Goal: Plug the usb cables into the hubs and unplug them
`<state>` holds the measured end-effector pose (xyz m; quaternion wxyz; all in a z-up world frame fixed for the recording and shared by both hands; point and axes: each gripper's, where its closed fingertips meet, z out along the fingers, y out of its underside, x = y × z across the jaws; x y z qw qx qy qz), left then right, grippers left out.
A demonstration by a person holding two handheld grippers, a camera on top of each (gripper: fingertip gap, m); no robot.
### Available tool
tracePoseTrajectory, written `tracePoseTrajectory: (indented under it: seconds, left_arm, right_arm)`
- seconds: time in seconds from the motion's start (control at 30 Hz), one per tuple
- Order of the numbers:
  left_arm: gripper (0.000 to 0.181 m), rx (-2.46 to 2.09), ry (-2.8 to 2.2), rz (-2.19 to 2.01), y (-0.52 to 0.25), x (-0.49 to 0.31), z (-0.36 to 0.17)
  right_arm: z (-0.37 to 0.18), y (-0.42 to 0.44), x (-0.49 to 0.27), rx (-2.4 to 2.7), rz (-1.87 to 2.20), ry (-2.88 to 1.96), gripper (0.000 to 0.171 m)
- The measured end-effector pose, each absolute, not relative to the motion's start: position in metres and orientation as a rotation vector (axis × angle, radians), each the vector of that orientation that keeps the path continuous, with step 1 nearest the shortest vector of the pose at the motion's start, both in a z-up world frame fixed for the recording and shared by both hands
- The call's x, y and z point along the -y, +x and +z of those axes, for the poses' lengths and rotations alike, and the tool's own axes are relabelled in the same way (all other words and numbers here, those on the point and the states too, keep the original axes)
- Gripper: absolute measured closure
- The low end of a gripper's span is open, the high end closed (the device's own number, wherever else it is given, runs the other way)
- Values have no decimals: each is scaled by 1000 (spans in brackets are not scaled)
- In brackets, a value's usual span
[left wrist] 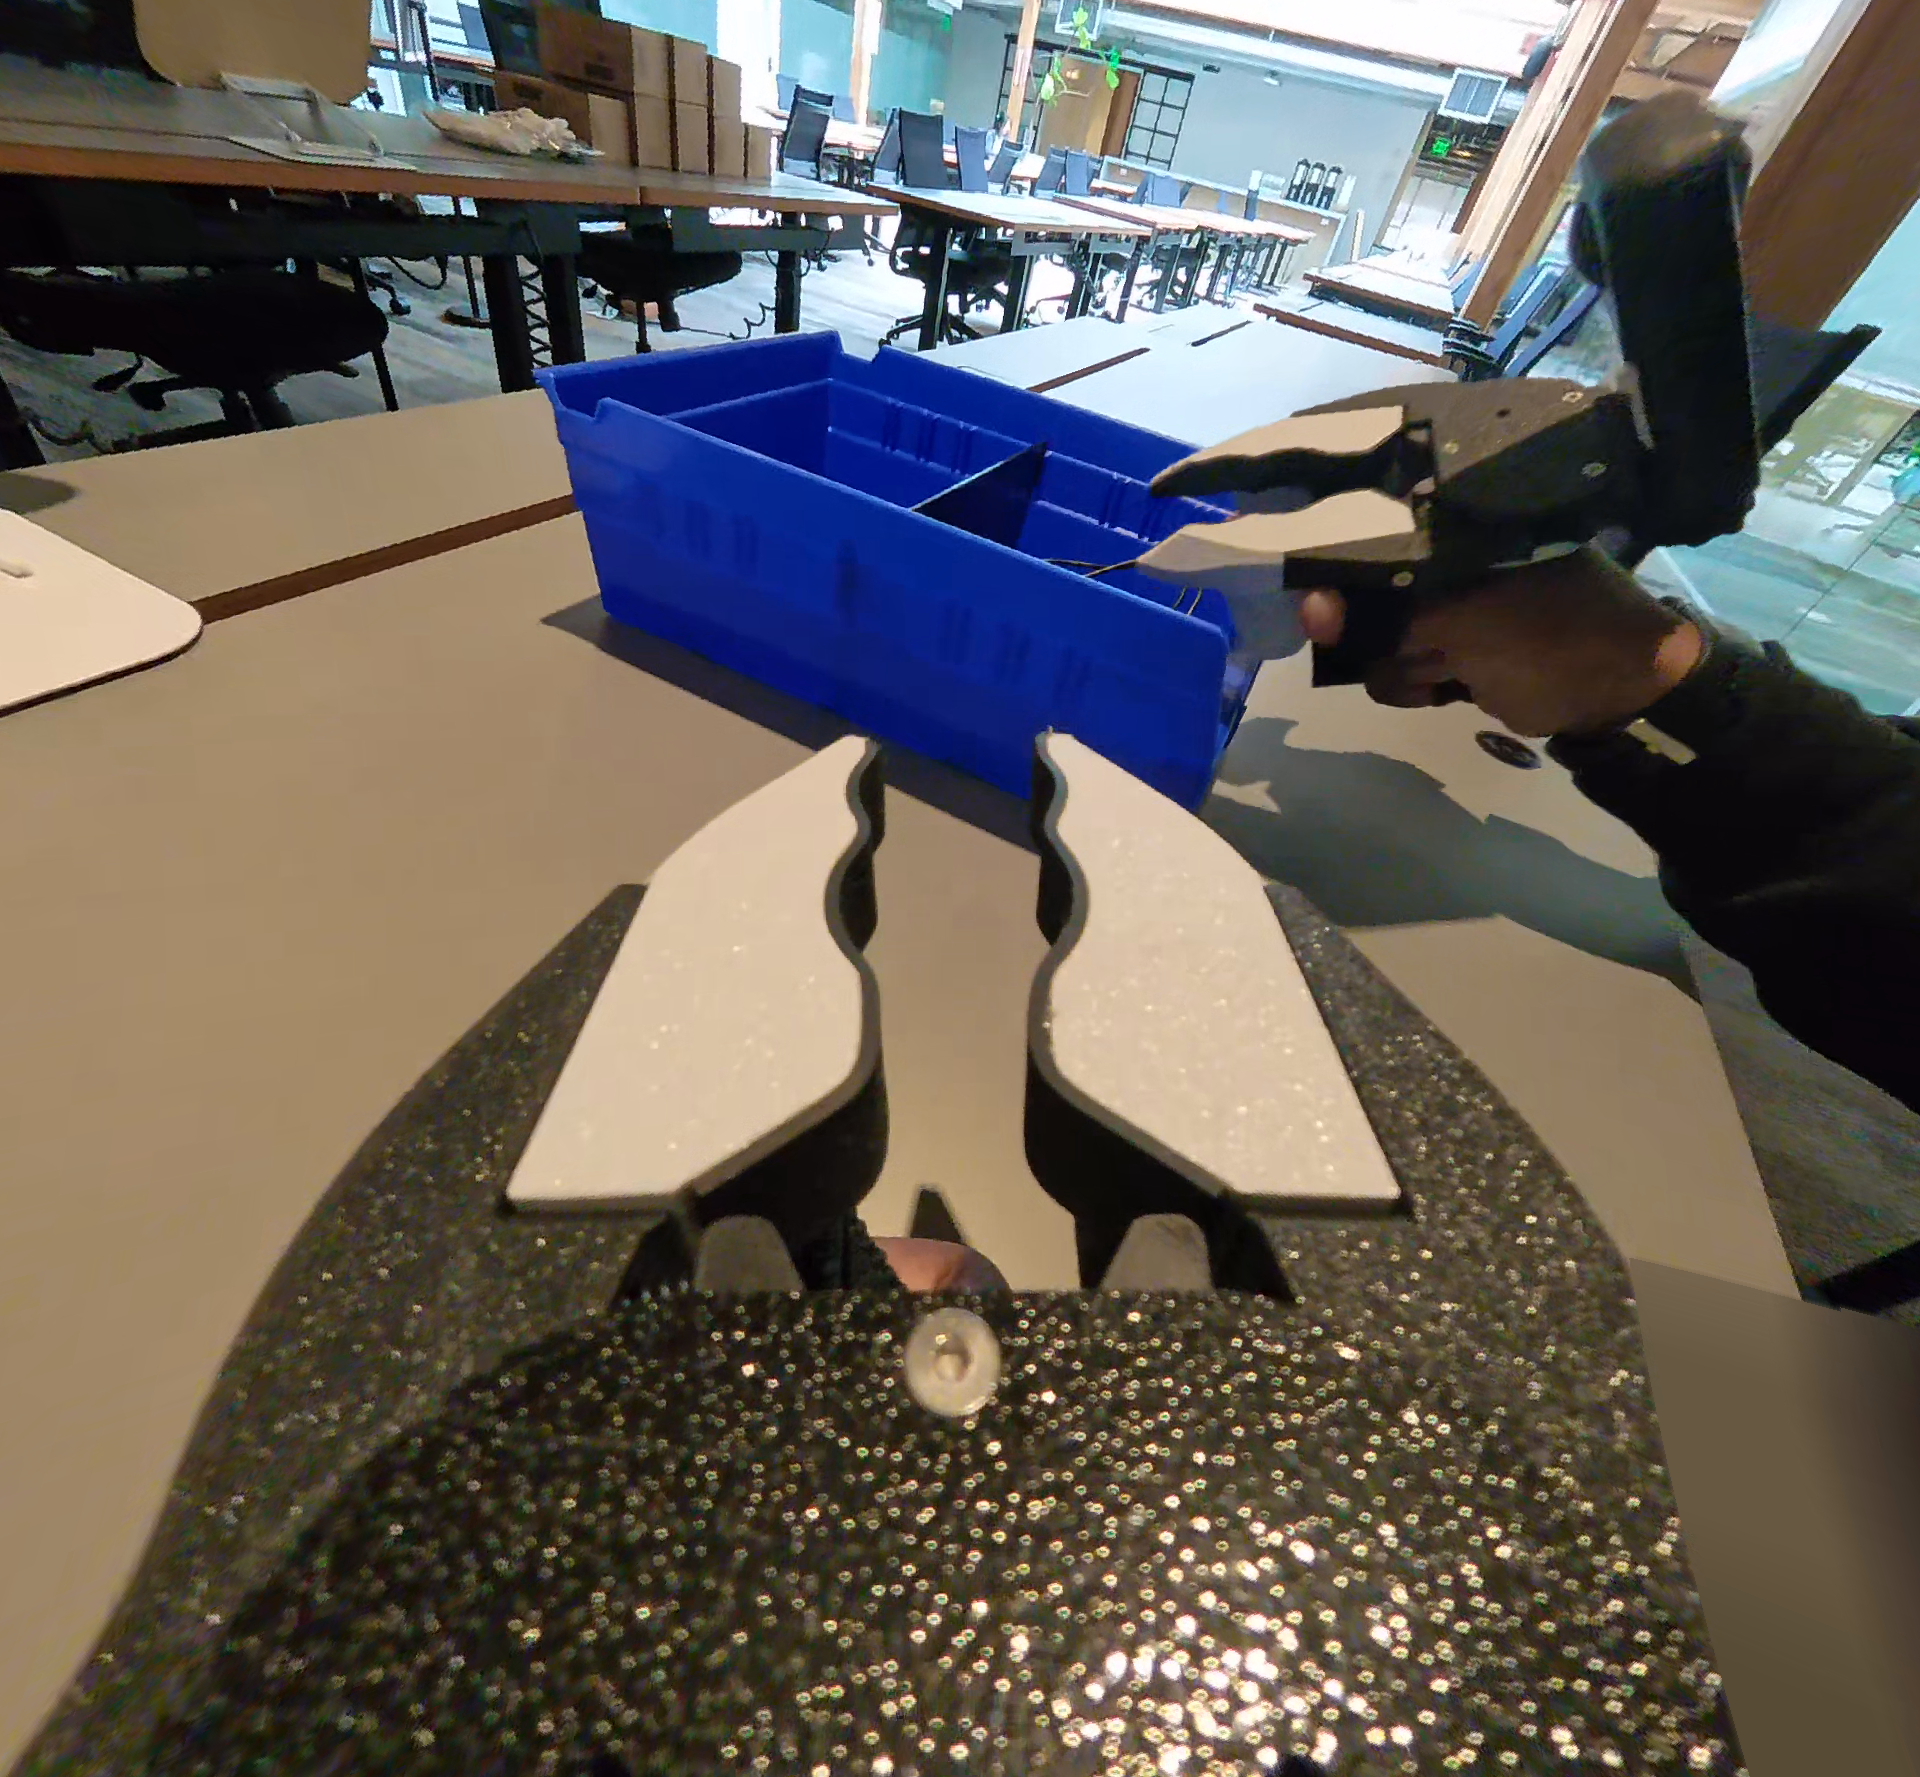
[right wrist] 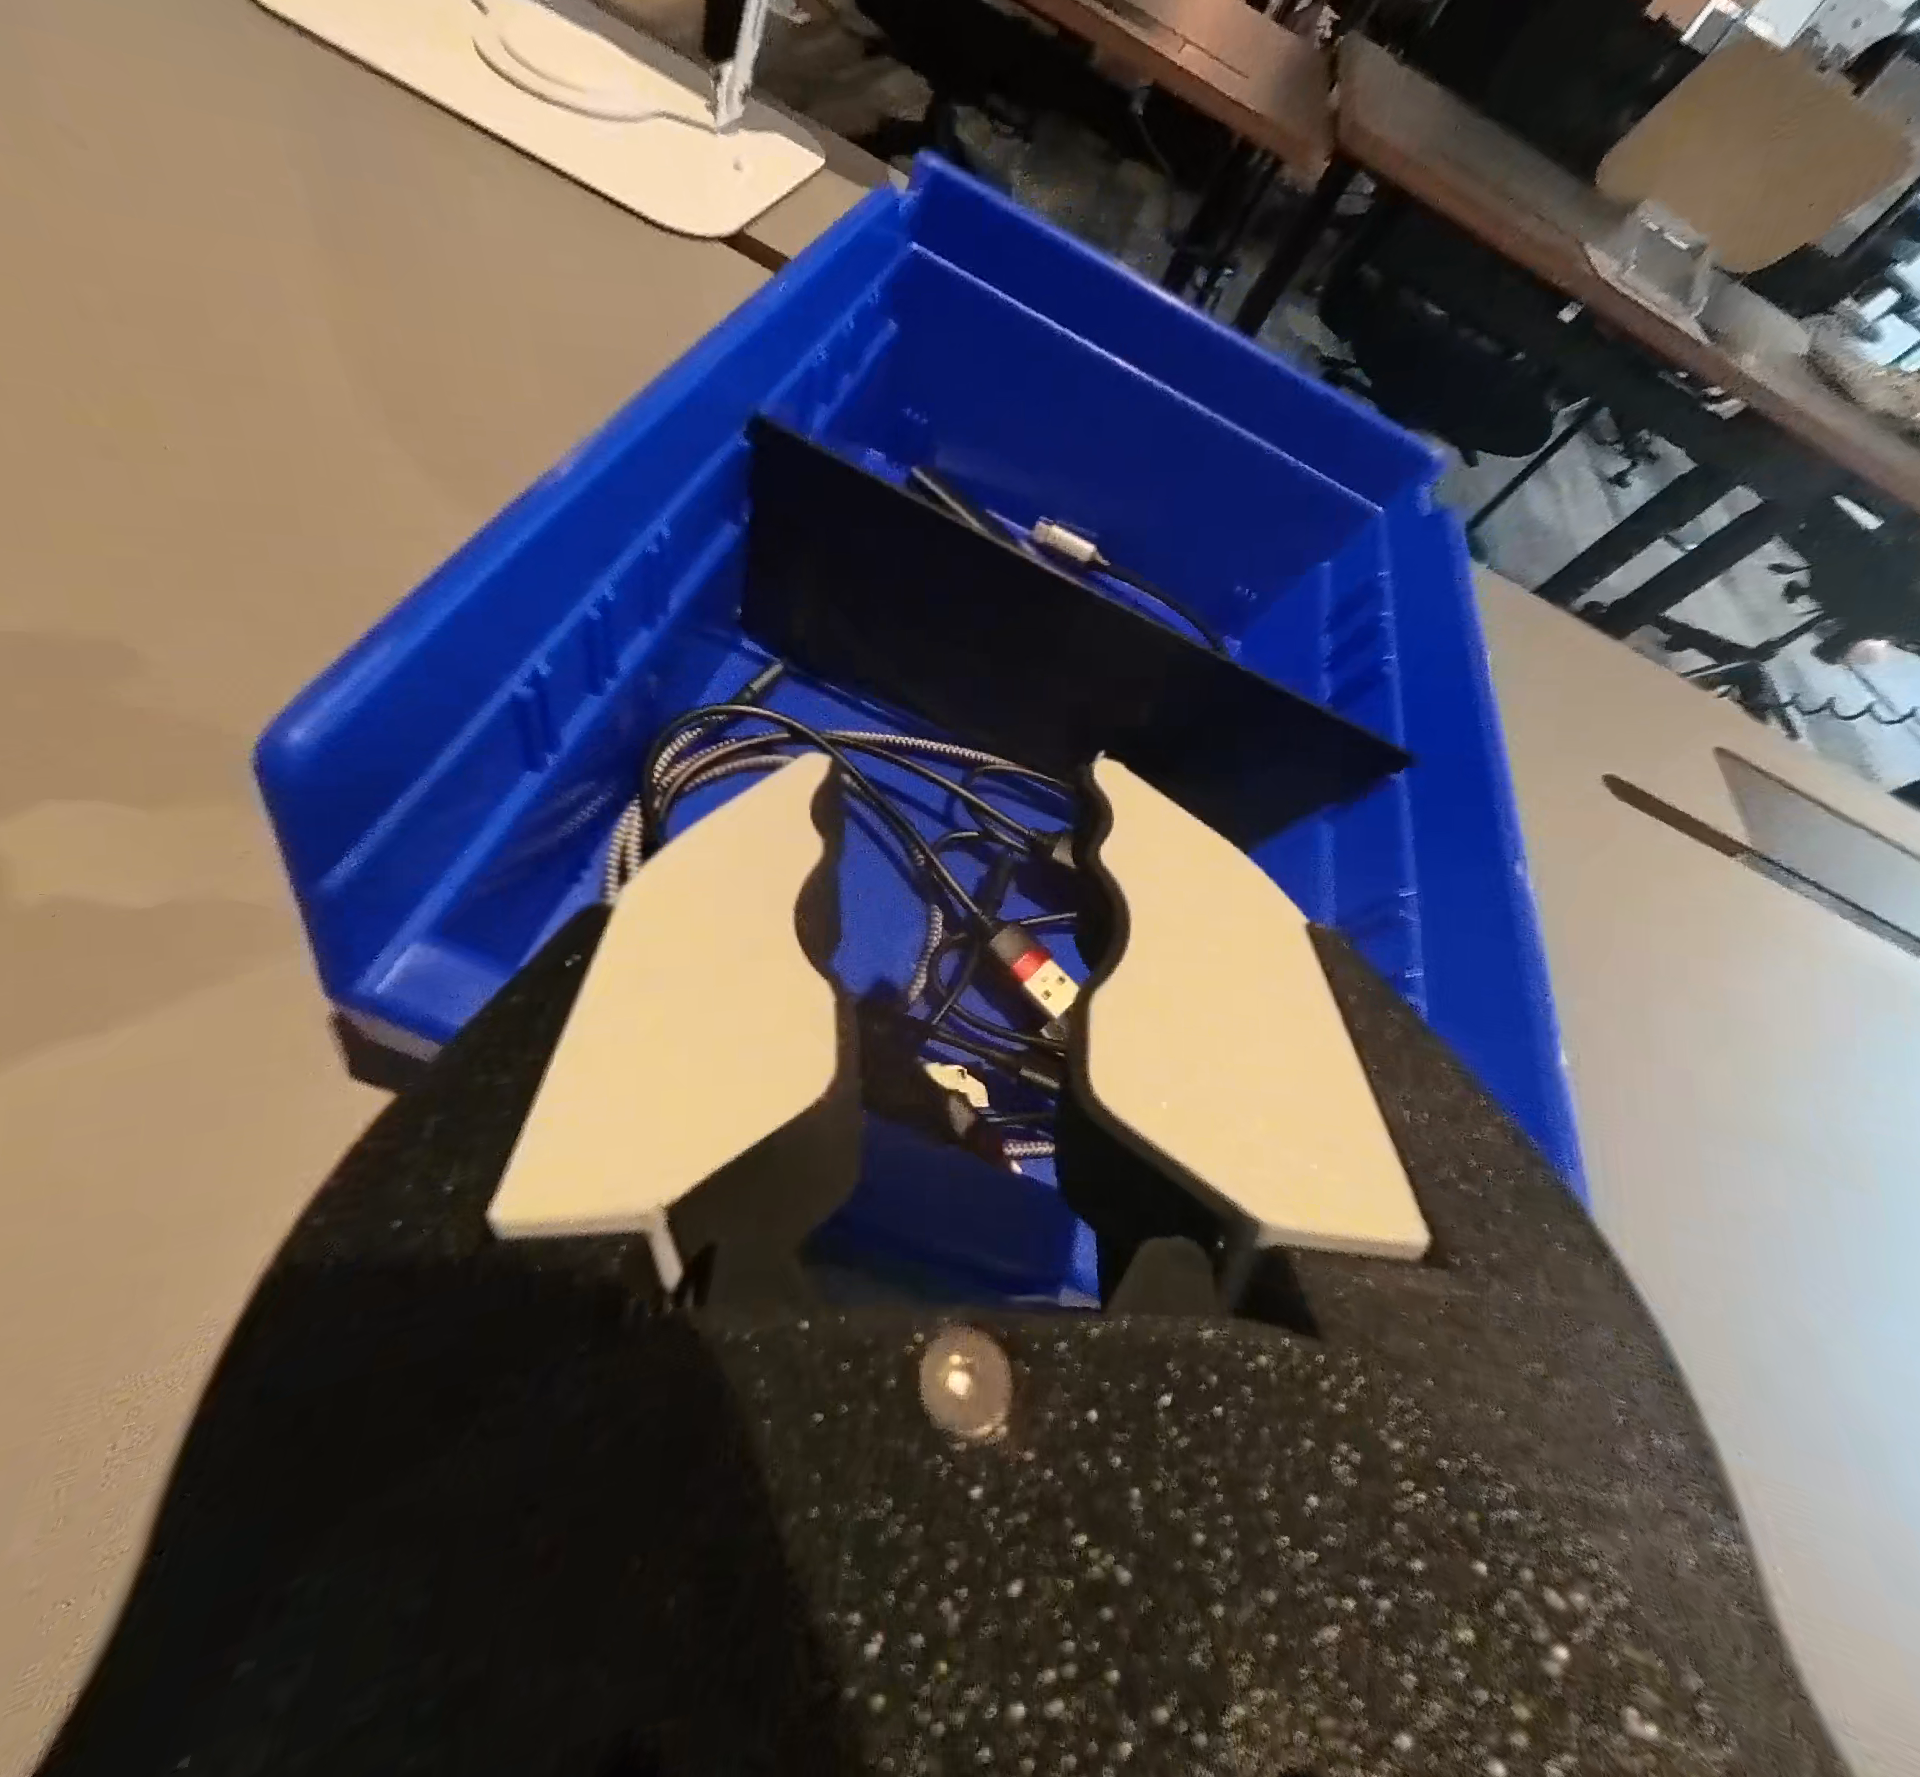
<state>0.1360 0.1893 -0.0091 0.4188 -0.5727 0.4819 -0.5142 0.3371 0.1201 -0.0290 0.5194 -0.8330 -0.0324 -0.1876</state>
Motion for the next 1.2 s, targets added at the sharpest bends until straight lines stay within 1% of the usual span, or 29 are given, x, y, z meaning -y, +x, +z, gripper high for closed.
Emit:
tracePoseTrajectory:
  seconds: [0.13, 0.23, 0.4, 0.53, 0.7, 0.8, 1.0, 1.2]
  left_arm:
    - [155, -1202, -1439, -1287, 134, -191, -8]
    - [155, -1185, -1443, -1291, 132, -194, -8]
    - [154, -1148, -1470, -1226, 126, -211, -13]
    - [152, -1116, -1476, -1117, 119, -233, -19]
    - [148, -1083, -1491, -984, 108, -258, -30]
    - [145, -1033, -1514, -930, 99, -274, -37]
    - [139, -847, -1568, -975, 82, -299, -31]
    - [137, -845, -1561, -868, 74, -313, -32]
  right_arm:
    - [-16, 328, -118, 32, -318, -1968, 127]
    - [-2, 305, -121, 17, -163, -1913, 127]
    - [33, 249, -133, 83, 19, -1764, 127]
    - [44, 187, -149, 181, 189, -1694, 125]
    - [35, 108, -174, 286, 424, -1645, 123]
    - [23, 81, -195, 320, 462, -1635, 120]
    - [1, 71, -239, 245, 549, -1649, 118]
    - [-22, 77, -268, 186, 626, -1686, 119]
